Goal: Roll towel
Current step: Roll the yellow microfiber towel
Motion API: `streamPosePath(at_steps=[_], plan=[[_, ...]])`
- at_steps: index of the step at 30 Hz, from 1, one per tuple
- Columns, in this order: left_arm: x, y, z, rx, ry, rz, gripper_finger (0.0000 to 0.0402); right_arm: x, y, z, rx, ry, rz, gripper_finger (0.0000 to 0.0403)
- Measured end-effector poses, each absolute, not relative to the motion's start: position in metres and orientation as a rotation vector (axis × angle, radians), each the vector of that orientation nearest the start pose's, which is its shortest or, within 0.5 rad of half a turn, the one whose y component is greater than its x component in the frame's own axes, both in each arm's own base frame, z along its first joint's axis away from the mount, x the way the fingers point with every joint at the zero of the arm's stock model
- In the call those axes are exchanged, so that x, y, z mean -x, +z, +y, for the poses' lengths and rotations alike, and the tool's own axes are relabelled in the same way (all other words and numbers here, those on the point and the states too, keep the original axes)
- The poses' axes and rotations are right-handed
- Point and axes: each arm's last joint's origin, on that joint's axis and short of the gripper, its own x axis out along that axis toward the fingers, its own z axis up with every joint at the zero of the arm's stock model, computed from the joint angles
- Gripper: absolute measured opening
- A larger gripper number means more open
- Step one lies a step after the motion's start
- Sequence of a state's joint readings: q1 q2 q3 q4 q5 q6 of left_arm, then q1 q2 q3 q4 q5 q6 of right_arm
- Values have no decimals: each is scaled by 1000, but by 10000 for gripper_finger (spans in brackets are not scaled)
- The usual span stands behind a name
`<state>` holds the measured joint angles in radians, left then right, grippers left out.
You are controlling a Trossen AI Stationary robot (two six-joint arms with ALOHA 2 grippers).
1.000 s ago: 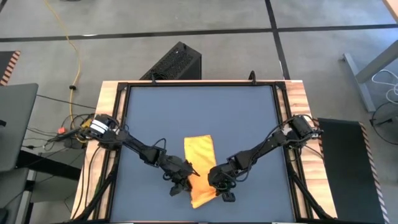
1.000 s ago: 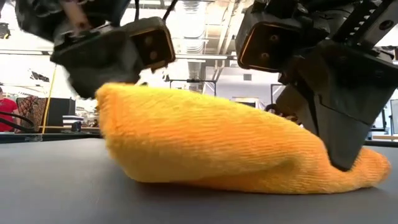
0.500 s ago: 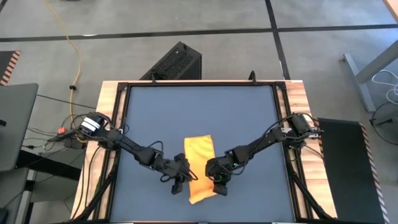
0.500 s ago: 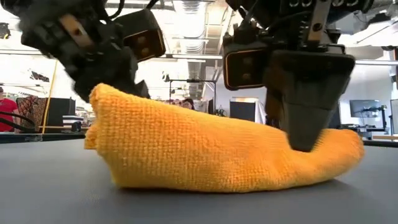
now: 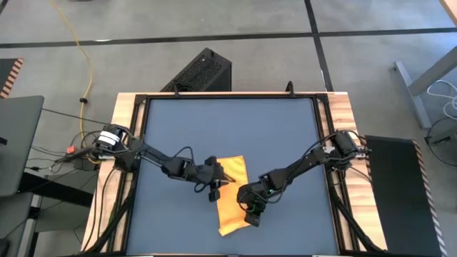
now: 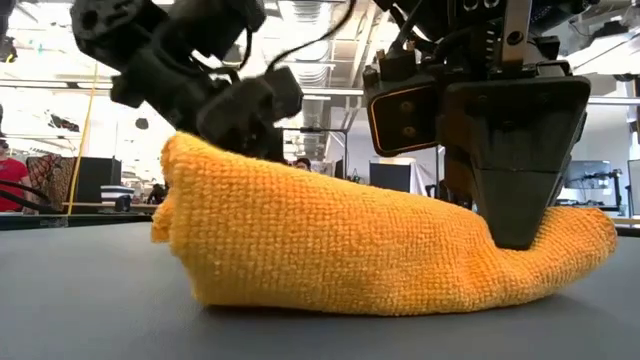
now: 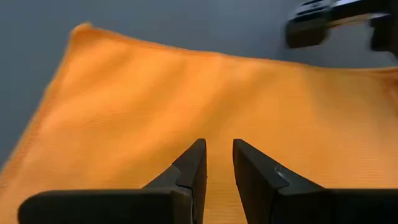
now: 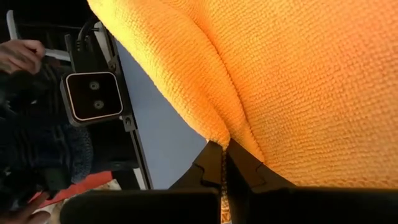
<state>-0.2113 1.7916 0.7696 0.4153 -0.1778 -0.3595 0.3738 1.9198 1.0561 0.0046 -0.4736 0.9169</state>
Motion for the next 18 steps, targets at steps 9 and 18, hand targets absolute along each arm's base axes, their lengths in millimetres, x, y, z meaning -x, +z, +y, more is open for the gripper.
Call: streamPosePath(at_steps=[9, 18], plan=[[-347, 94, -42, 335, 82, 674, 66, -347, 131, 138, -864, 287, 1210, 24], [-347, 90, -29, 361, 160, 705, 66, -347, 132, 135, -969, 276, 1262, 24]])
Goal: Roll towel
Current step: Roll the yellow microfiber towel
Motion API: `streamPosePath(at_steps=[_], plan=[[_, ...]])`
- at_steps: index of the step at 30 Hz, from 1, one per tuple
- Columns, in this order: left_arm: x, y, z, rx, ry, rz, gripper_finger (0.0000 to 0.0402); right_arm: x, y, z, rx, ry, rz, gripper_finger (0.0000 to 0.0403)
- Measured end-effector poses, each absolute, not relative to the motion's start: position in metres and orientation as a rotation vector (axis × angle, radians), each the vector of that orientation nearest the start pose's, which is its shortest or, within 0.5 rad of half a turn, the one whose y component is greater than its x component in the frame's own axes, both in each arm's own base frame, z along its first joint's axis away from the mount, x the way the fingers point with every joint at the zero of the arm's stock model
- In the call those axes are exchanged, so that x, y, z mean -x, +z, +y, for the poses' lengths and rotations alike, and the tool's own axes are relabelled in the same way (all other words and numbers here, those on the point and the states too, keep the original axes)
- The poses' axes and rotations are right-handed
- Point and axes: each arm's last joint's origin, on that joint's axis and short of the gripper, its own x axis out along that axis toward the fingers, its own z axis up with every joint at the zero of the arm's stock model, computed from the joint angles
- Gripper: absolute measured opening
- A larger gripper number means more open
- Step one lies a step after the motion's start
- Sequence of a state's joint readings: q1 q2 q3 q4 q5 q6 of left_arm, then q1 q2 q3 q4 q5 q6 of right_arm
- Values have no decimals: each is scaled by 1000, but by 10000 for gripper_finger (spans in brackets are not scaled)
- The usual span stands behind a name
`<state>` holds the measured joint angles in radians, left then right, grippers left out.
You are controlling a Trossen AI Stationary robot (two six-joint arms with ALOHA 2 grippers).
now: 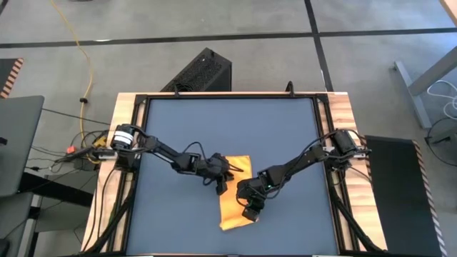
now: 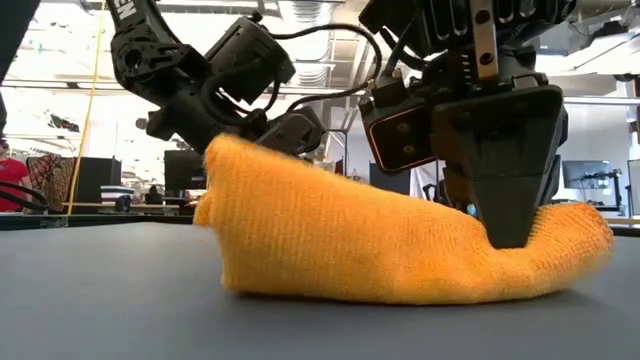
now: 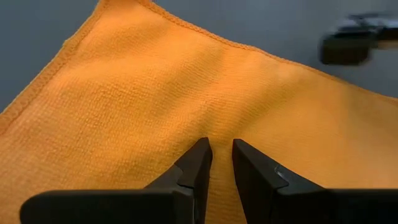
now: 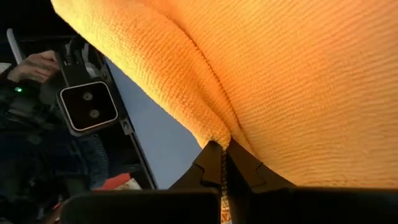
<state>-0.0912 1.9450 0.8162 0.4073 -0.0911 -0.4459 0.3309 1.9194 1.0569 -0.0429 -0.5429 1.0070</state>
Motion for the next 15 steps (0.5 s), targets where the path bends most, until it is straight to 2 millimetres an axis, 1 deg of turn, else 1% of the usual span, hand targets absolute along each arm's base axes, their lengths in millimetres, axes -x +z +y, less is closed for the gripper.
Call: streamPosePath(at_steps=[7, 15], plan=[[-347, 88, -15, 392, 189, 710, 66, -347, 132, 135, -997, 264, 1276, 24], [-347, 88, -4, 425, 168, 713, 66, -346, 131, 135, -1002, 259, 1285, 24]])
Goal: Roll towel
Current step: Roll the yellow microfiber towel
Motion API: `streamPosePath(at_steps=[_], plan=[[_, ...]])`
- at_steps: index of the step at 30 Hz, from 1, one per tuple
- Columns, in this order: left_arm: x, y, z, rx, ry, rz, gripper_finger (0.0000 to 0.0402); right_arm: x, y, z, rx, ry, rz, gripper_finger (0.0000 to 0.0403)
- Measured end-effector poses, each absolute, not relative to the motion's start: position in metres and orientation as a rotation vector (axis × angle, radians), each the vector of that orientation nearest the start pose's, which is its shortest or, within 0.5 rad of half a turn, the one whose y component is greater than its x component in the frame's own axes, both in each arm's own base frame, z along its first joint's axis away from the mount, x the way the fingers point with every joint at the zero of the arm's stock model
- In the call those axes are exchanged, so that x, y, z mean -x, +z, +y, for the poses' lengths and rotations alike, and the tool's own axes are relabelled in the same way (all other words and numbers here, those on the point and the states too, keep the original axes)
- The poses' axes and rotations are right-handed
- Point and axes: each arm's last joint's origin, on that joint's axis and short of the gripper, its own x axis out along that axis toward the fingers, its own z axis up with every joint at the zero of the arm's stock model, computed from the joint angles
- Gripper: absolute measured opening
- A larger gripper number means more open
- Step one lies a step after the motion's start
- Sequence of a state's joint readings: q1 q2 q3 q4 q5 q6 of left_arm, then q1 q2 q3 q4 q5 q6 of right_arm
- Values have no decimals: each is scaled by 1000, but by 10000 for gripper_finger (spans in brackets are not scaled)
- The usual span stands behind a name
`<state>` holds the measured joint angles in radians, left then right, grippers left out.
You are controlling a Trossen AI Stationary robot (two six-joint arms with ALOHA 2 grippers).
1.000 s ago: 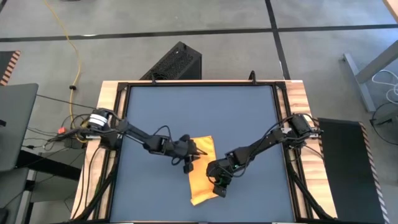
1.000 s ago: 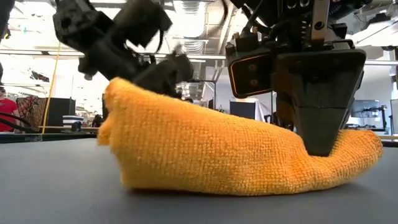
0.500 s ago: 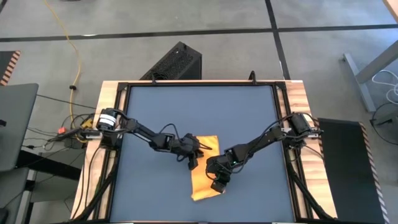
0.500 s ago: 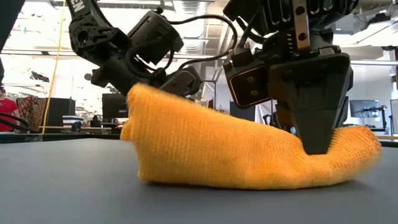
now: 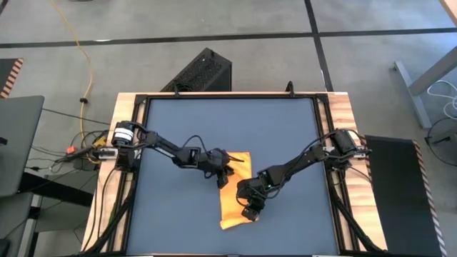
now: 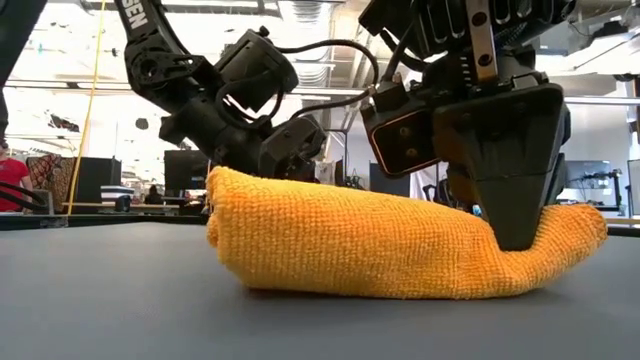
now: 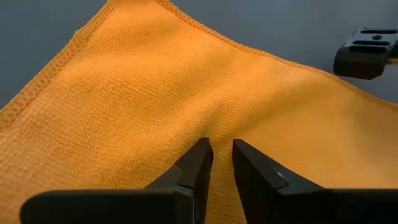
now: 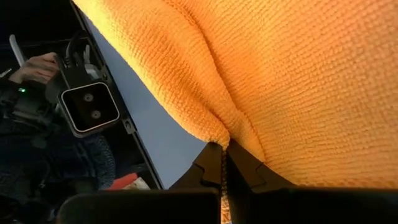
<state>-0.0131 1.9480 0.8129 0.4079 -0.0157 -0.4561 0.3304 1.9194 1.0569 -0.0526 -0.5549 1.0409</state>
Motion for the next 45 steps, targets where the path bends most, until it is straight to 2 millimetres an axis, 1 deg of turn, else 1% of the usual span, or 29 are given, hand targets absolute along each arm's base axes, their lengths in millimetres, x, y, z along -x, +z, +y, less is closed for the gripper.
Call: streamPosePath(at_steps=[3, 6, 9, 12, 14, 17, 19, 21, 23, 25, 29, 33, 35, 38, 41, 45], plan=[[-347, 93, -1, 426, 146, 701, 66, -347, 131, 133, -1010, 250, 1283, 24], [-344, 104, 3, 373, 185, 693, 66, -349, 131, 128, -1022, 237, 1277, 24], [-338, 128, 6, 292, 242, 655, 66, -351, 131, 122, -1035, 221, 1268, 24], [-329, 161, 5, 225, 279, 597, 66, -352, 131, 118, -1043, 210, 1264, 24], [-322, 183, 0, 185, 273, 552, 66, -353, 131, 115, -1044, 203, 1264, 24], [-311, 207, -12, 148, 214, 512, 66, -354, 130, 109, -1047, 185, 1267, 24], [-305, 221, -24, 132, 112, 475, 66, -354, 130, 104, -1054, 170, 1266, 24], [-303, 229, -39, 148, -27, 448, 66, -355, 129, 99, -1063, 155, 1265, 24], [-301, 227, -56, 192, -136, 475, 66, -356, 129, 95, -1072, 144, 1260, 24], [-300, 219, -74, 229, -194, 521, 66, -357, 129, 91, -1084, 131, 1257, 24], [-302, 191, -111, 261, -207, 599, 66, -357, 129, 90, -1112, 100, 1258, 24], [-302, 165, -144, 301, -231, 619, 68, -356, 129, 95, -1113, 100, 1266, 24], [-303, 154, -155, 333, -210, 608, 71, -356, 129, 96, -1101, 106, 1264, 24], [-303, 145, -167, 358, -125, 551, 78, -356, 129, 96, -1065, 131, 1257, 24], [-304, 143, -176, 346, -45, 497, 90, -356, 129, 95, -1041, 148, 1253, 24], [-310, 148, -187, 329, -36, 479, 117, -356, 129, 92, -1043, 142, 1250, 25]])
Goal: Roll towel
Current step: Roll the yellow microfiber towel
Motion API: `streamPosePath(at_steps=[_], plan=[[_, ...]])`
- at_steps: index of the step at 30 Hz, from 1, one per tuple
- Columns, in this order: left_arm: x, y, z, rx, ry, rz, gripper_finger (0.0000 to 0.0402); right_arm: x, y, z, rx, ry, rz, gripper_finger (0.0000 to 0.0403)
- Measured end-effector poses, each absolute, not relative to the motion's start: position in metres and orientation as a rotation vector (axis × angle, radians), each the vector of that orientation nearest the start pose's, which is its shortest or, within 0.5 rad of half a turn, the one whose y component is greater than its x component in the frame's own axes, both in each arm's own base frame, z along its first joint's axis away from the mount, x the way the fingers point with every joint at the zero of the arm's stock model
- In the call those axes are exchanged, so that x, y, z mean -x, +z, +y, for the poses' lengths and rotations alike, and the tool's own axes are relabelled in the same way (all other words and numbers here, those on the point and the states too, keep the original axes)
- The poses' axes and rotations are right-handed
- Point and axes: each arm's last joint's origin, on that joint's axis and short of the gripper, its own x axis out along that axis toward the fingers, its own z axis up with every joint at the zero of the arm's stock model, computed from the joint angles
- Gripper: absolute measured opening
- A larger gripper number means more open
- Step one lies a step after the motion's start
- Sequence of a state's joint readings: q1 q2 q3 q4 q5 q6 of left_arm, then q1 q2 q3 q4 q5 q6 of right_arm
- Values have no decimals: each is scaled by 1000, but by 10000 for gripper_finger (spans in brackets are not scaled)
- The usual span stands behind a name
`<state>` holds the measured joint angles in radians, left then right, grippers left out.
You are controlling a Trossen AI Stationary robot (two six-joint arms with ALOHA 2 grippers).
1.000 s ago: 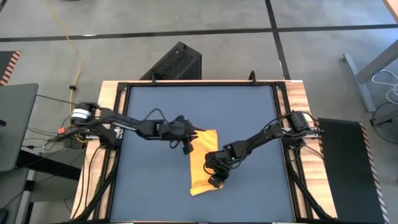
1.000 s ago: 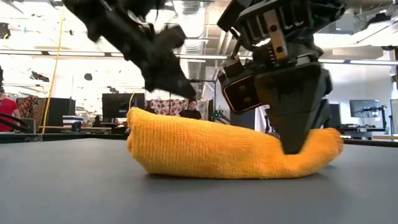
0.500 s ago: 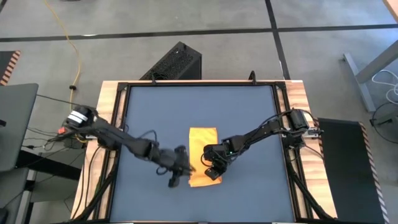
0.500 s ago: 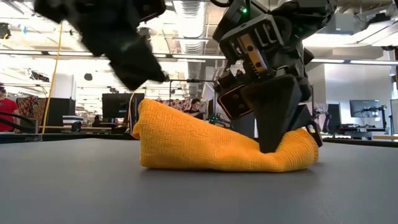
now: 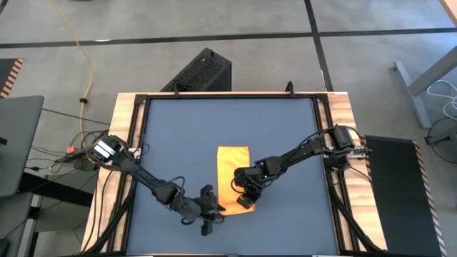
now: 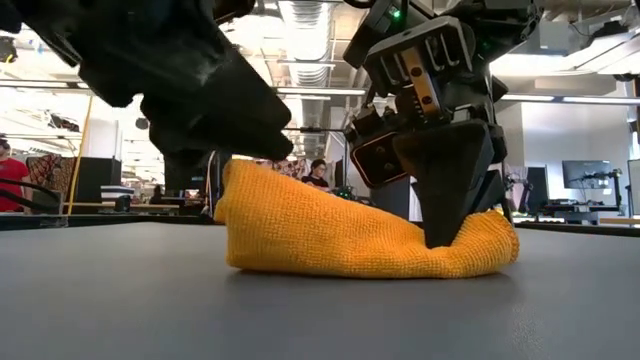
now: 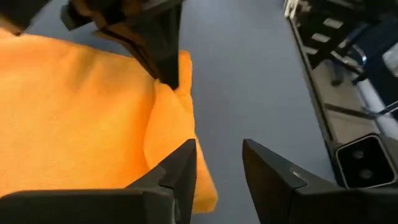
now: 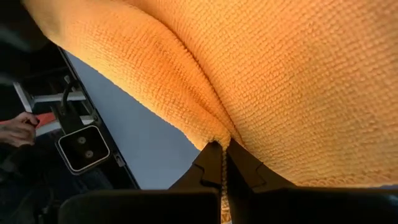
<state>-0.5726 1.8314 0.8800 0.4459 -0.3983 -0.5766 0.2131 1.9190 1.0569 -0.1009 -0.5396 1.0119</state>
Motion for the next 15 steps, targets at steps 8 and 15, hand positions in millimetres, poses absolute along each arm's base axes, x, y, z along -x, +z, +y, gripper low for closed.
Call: streamPosePath(at_steps=[8, 15], plan=[[-326, 130, -197, 216, 59, 641, 169, -357, 129, 91, -1026, 172, 1248, 28], [-340, 156, -210, 16, 52, 551, 196, -356, 129, 92, -1016, 180, 1259, 29]])
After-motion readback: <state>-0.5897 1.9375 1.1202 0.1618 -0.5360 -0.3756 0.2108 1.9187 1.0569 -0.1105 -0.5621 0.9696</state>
